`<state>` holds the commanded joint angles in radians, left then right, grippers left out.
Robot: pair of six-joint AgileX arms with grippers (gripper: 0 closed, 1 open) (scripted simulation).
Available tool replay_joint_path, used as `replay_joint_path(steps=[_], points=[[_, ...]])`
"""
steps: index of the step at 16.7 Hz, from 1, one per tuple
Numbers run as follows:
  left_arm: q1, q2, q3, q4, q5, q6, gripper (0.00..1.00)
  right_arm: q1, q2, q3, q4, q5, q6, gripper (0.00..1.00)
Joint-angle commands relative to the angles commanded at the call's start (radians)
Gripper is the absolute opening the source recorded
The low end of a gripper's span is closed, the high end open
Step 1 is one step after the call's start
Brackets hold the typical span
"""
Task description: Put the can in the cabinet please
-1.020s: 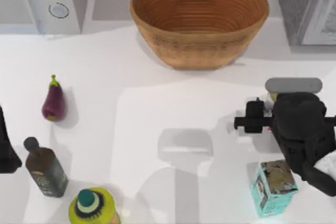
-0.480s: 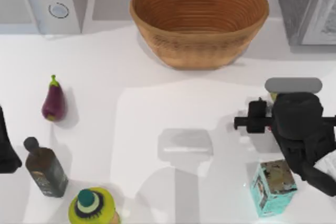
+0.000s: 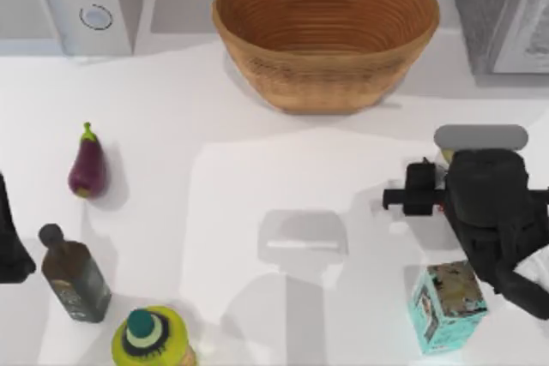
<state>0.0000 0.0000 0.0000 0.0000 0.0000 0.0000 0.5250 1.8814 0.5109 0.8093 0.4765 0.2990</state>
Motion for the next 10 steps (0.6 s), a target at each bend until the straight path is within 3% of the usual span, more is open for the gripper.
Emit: replay_joint_path(steps=[5, 10], points=[[0.0, 0.0, 0.0, 0.0, 0.0, 0.0, 1.0, -0.017, -0.179, 0.012, -0.093, -0.055, 0.025, 0.0], [0.0, 0.0, 0.0, 0.0, 0.0, 0.0, 1.0, -0.014, -0.387, 0.088, -0.382, -0.071, 0.027, 0.0]])
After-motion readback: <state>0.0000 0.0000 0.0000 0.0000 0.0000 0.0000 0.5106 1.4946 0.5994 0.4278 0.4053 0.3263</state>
